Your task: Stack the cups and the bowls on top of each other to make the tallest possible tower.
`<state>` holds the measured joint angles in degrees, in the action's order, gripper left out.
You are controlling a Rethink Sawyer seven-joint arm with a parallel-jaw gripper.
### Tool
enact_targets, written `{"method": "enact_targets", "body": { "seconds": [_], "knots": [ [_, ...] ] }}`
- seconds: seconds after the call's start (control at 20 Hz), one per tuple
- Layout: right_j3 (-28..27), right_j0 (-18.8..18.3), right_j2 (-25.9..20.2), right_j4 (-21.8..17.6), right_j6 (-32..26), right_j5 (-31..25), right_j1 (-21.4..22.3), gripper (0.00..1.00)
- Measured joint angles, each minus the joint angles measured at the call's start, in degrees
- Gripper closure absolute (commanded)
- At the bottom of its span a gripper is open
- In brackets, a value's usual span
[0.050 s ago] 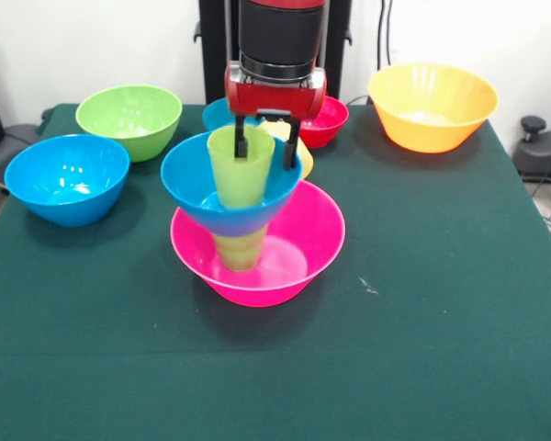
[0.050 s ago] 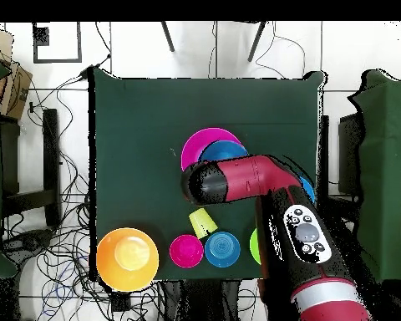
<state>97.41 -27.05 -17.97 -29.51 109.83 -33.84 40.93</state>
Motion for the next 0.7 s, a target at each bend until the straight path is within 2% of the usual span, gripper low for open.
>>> {"method": "enact_targets", "body": {
  "seconds": [0.7],
  "knots": [
    [-1.14, 0.01, 0.00, 0.57, 0.00, -0.37, -0.54, 0.00]
  ]
}}
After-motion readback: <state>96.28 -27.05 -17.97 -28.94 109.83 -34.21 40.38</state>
